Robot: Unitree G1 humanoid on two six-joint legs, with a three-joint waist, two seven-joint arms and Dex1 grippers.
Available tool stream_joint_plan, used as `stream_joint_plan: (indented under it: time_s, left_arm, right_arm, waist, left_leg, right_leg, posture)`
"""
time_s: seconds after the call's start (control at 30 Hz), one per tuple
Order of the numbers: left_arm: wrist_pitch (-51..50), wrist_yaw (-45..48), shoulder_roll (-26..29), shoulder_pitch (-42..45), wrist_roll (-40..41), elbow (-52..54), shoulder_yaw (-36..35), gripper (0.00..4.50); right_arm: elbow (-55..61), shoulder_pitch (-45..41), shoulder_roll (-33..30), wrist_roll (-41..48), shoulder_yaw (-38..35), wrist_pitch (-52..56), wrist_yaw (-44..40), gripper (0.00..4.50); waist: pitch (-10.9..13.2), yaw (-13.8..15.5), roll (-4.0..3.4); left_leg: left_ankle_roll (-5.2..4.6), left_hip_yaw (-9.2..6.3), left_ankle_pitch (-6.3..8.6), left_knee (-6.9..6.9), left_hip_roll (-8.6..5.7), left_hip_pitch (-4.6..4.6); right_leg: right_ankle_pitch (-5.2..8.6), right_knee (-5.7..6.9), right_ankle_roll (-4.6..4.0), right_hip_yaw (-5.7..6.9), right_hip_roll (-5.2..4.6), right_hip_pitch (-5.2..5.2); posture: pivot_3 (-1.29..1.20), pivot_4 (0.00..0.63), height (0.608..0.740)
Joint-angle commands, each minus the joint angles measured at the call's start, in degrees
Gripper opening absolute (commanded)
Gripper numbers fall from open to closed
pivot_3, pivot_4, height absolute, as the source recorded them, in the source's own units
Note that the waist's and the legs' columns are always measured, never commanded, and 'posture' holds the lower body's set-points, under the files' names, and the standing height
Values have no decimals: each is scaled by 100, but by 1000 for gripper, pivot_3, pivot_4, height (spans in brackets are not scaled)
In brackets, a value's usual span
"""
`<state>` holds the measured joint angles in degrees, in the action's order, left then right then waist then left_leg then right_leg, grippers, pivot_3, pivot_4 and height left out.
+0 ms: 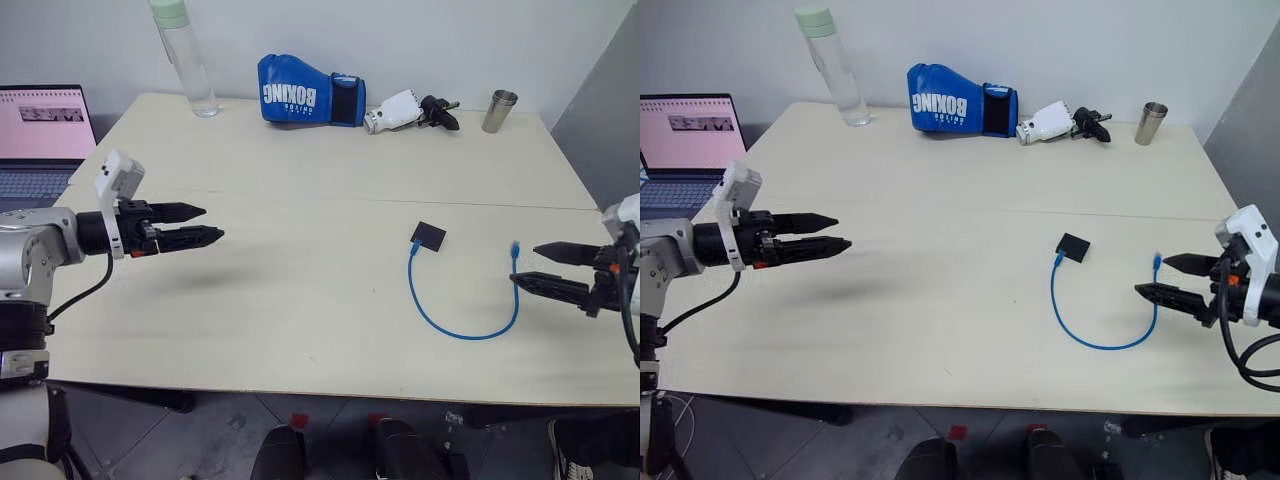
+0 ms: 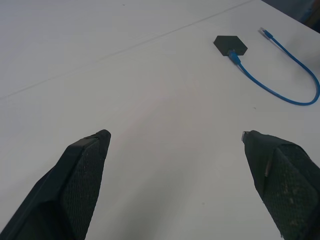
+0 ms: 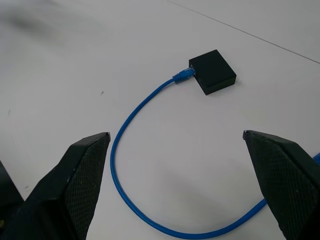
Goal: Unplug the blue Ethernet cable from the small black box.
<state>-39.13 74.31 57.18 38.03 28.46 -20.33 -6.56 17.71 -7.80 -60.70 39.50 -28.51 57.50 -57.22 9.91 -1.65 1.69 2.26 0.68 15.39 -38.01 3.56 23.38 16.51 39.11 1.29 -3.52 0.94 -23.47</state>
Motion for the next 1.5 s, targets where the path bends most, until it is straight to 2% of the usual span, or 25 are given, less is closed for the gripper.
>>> stream_joint_plan:
  time_s: [0.03, 0.37, 0.6, 0.73, 0.83, 1.0, 1.2, 1.37, 1.5]
  left_arm:
    - [122, 67, 8, 155, 27, 45, -128, 4495]
    - [125, 35, -130, 207, -34, 139, -37, 4495]
    - [571, -145, -370, 61, -234, 366, -5, 4495]
    - [1044, -695, -718, -478, -361, 1021, -130, 4495]
    - [1475, -1324, -1265, -1003, -519, 2011, -21, 4495]
    - [1526, -1605, -1755, -1507, -458, 3154, 336, 4495]
    - [1537, -1643, -1843, -1812, -514, 3559, 639, 4495]
    - [1551, -1706, -1851, -1795, -514, 3572, 687, 4495]
    - [1480, -1814, -1876, -1786, -491, 3632, 688, 4495]
  right_arm:
    - [107, -5, -80, 44, -92, -118, 26, 4500]
    - [334, 178, 70, 5, -55, -158, 314, 4500]
    - [983, 136, 604, 277, -37, 200, 1168, 4500]
    - [1600, -49, 1457, 386, 214, 725, 2426, 4500]
    - [2131, -276, 2652, 89, 924, 1142, 3787, 4500]
    - [2091, -638, 3987, -836, 1949, 1216, 5364, 4500]
    - [1236, -966, 4871, -1714, 2741, 808, 6131, 4500]
    - [105, -1328, 5717, -2198, 2492, 73, 6690, 4500]
    - [-854, -1587, 5825, -2680, 2636, -614, 6764, 4500]
  waist:
    - [0, 0, 0]
    - [0, 2, 0]
    - [0, 4, 0]
    - [-6, -4, 1]
    - [-9, 0, 8]
    - [-10, 2, 7]
    - [-13, -1, 8]
    - [-12, -5, 8]
    - [-13, -6, 8]
  left_leg:
    - [0, 0, 0, 0, 0, 0]
    - [0, -2, 0, -3, 1, 1]
    - [1, -3, 0, -8, 0, 1]
    - [1, -3, 0, -8, 3, -1]
    - [2, -4, -1, -10, 5, -4]
    - [7, -5, -4, -19, 3, 3]
    - [8, 0, -4, -16, 1, -9]
    - [8, 7, -4, -15, 2, -13]
    - [8, 13, -4, -13, 1, -15]
  right_leg:
    - [0, 1, 0, 0, 0, 0]
    - [0, 4, 0, 1, 0, 0]
    - [-1, 14, 0, 1, 0, 0]
    - [-1, 18, 0, -4, 0, 0]
    - [-1, 30, 0, -17, -1, -1]
    - [-1, 56, -1, -31, -3, -13]
    - [0, 61, -1, -32, -2, -10]
    - [0, 66, -2, -24, 0, -12]
    - [0, 63, -2, -24, -1, -12]
  posture:
    - [0, 150, 740]
    - [0, 150, 740]
    - [0, 150, 740]
    - [0, 150, 740]
    - [0, 150, 740]
    - [0, 150, 740]
    - [0, 150, 740]
    - [0, 150, 740]
    - [0, 150, 740]
